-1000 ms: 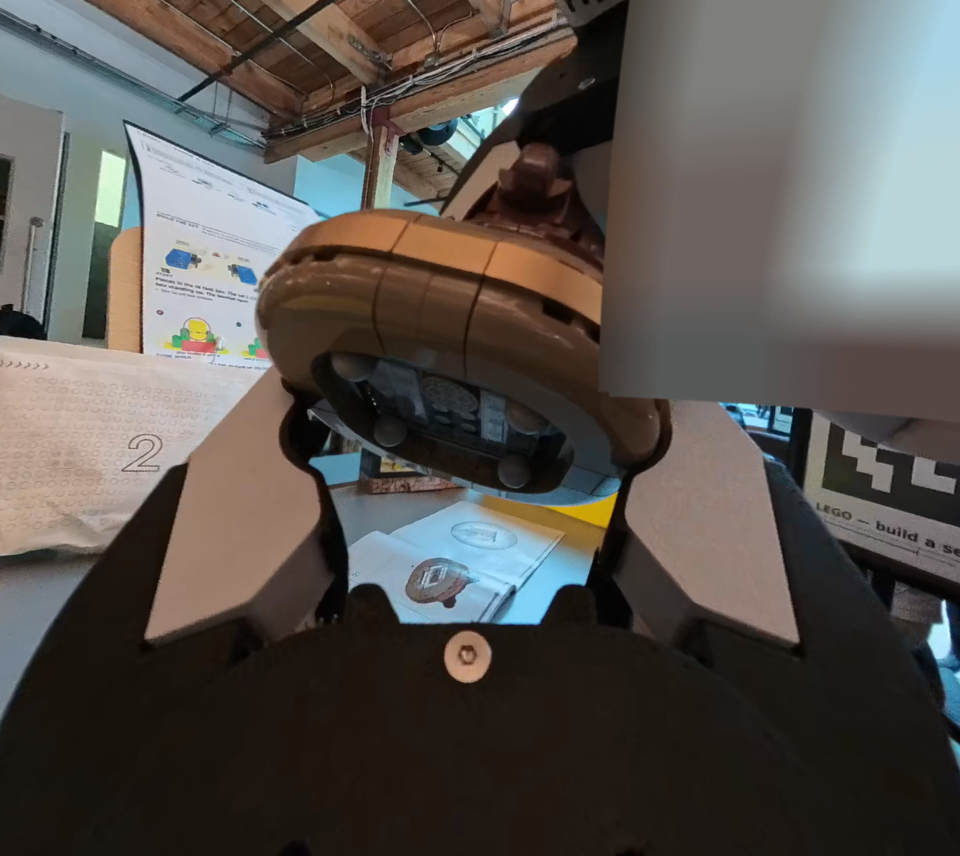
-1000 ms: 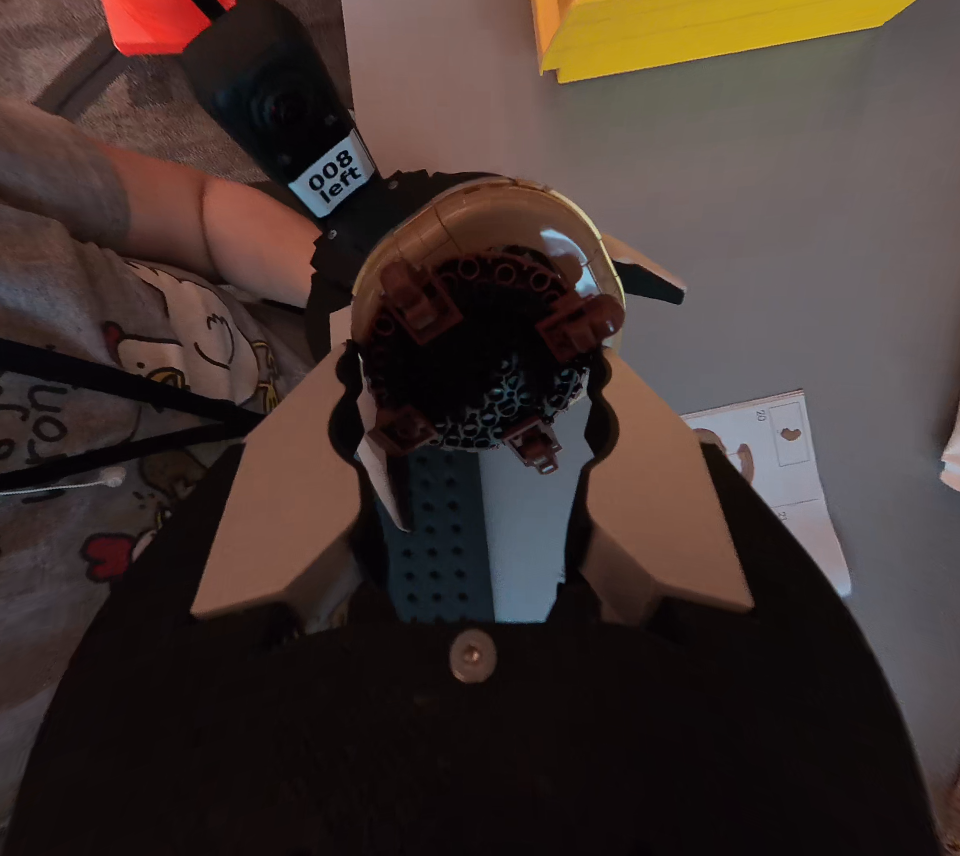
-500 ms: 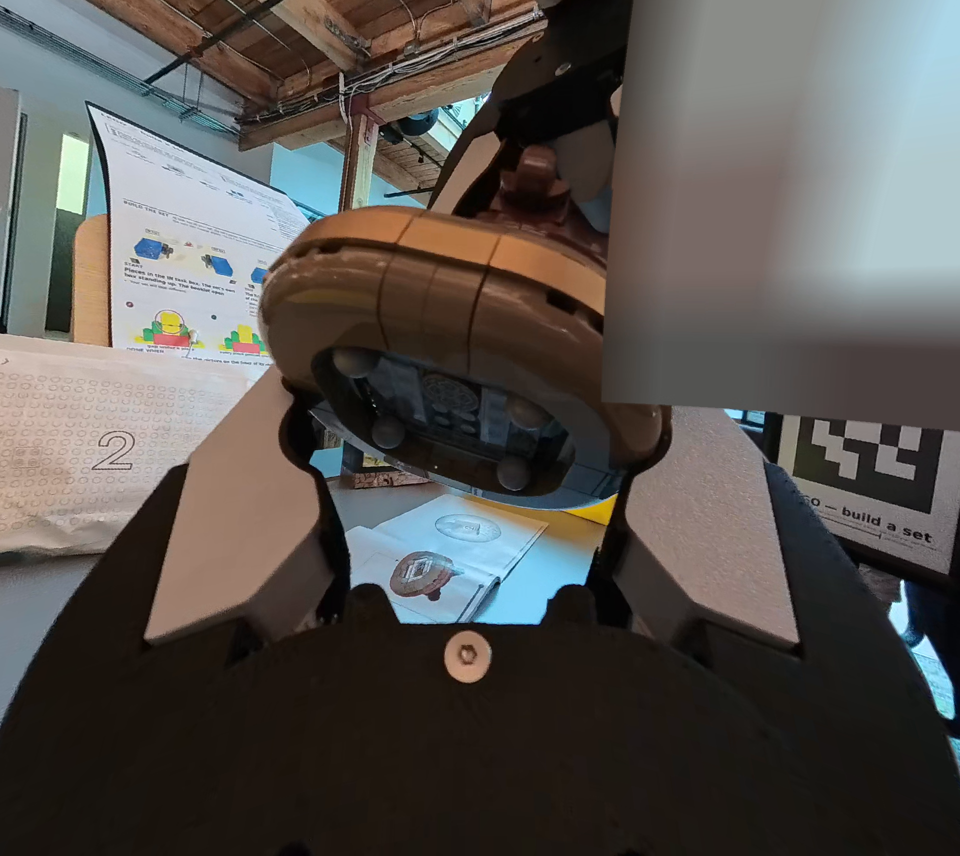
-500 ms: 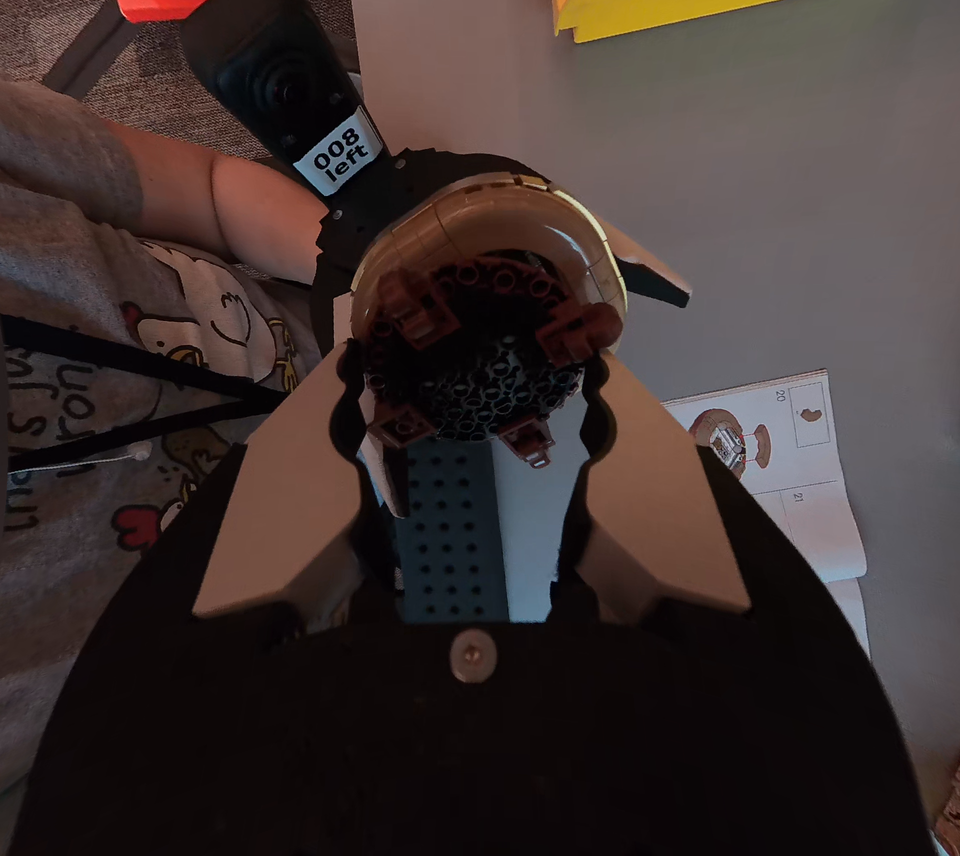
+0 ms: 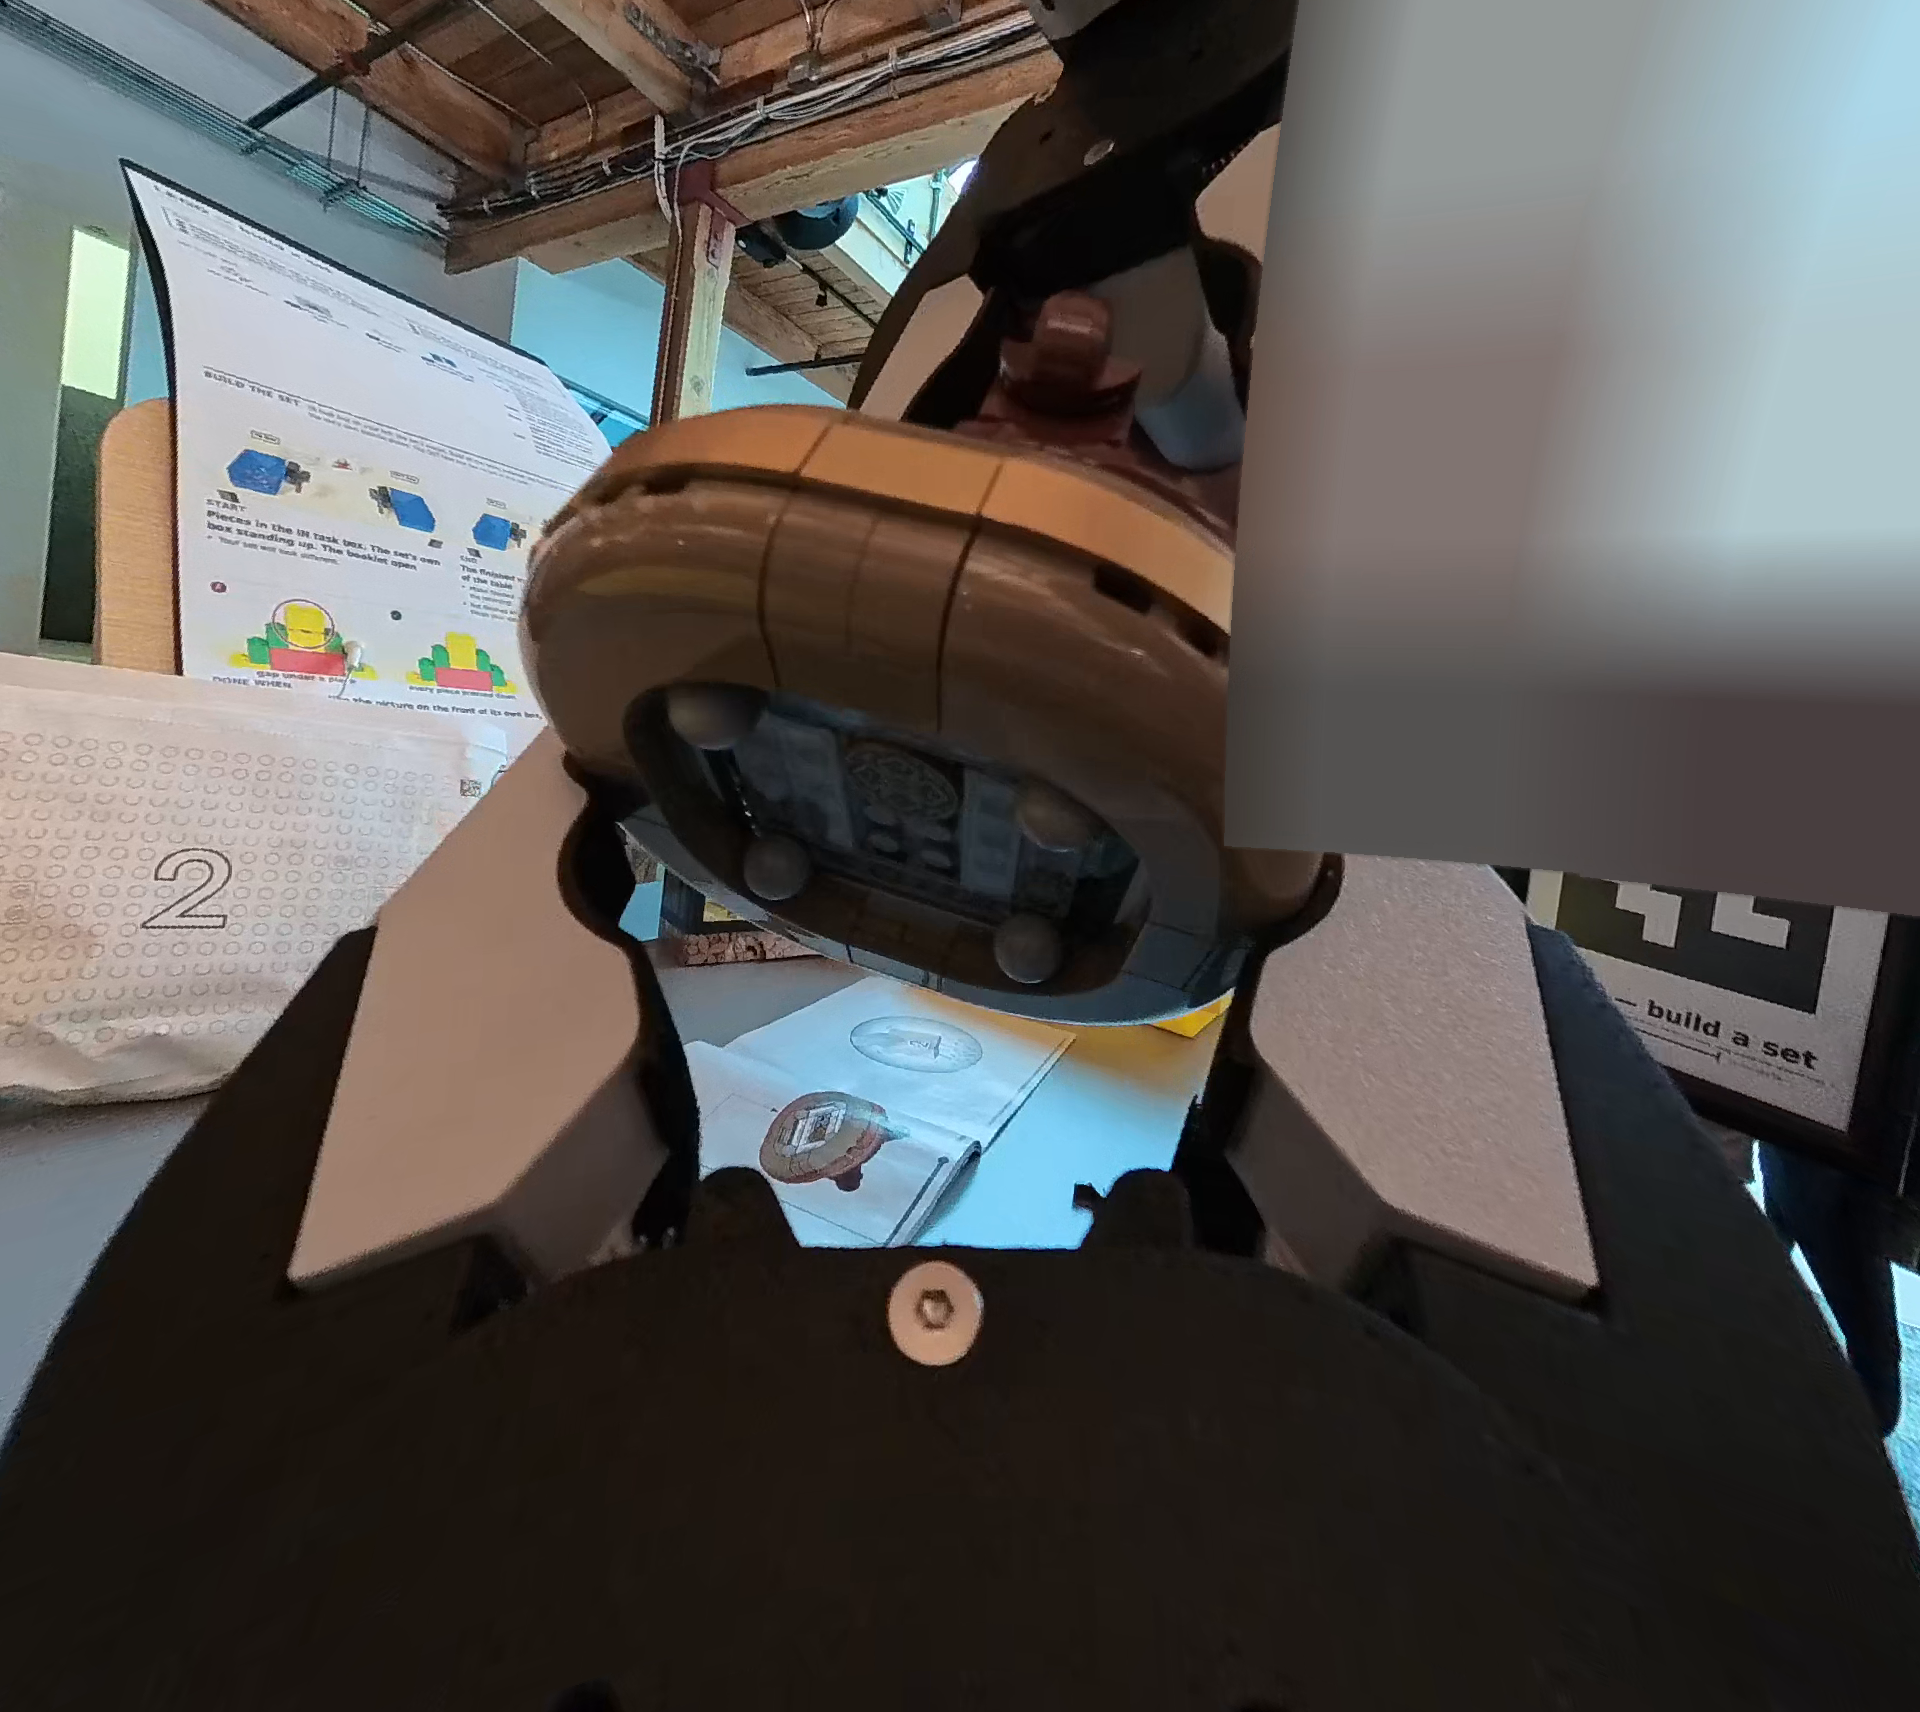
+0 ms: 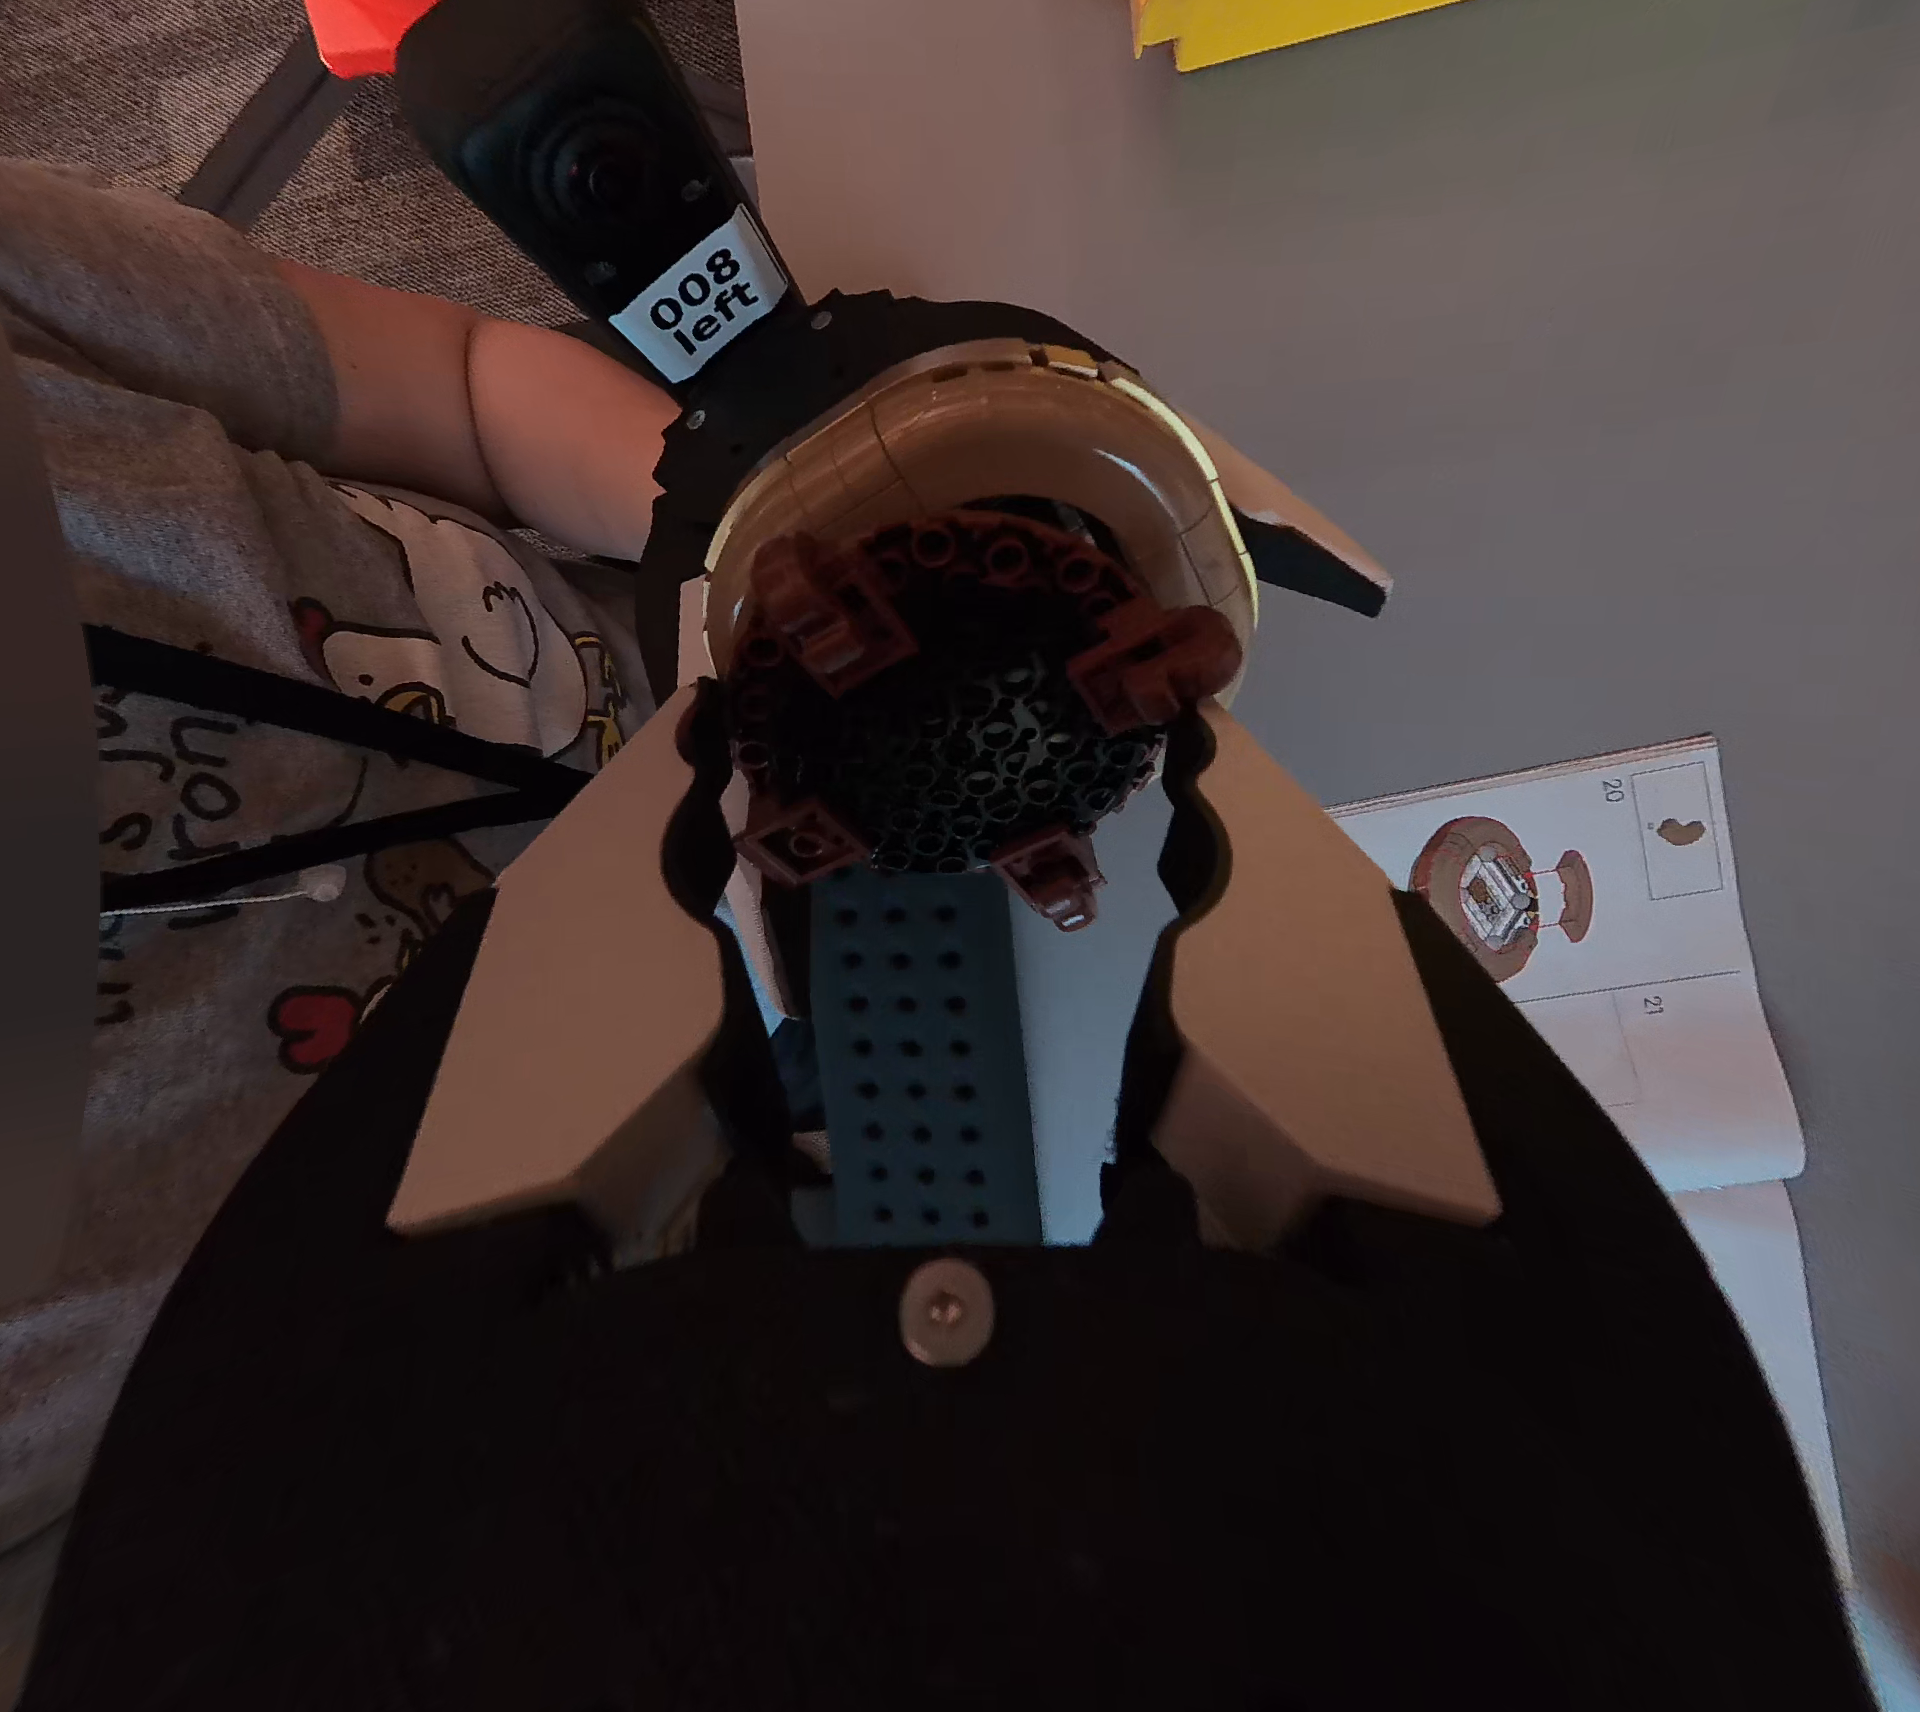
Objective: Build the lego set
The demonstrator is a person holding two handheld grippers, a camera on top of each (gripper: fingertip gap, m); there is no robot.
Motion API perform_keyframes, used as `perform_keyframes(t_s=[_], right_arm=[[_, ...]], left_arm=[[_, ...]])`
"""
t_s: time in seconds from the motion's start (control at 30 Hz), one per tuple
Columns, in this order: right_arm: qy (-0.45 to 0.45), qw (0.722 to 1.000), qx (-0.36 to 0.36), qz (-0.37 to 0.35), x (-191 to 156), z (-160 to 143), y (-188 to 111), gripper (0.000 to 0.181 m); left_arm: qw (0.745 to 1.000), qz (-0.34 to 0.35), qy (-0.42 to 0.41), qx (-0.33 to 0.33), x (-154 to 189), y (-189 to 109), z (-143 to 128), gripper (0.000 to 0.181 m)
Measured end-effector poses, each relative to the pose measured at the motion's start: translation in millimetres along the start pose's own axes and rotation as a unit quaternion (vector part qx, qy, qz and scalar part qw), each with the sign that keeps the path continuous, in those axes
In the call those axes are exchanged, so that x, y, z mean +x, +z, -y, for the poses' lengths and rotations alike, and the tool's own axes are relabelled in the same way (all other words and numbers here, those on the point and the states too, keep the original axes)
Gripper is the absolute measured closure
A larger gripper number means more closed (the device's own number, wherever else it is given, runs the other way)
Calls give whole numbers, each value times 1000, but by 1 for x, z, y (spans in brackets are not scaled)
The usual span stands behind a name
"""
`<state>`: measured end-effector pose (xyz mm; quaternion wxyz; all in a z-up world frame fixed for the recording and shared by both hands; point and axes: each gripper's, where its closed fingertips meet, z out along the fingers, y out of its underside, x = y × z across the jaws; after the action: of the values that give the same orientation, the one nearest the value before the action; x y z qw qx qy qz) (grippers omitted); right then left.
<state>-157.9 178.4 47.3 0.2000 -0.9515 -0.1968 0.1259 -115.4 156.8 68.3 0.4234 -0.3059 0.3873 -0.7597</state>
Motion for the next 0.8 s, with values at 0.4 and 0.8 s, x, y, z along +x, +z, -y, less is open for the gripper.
perform_keyframes(t_s=[0.4,0.8], right_arm=[[-27,999,24,-35,-1,8,4,96],[-36,999,-16,-29,-4,0,3,97]], left_arm=[[1000,10,-5,25,-5,-4,8,54],[1000,1,7,13,2,-3,5,54]])
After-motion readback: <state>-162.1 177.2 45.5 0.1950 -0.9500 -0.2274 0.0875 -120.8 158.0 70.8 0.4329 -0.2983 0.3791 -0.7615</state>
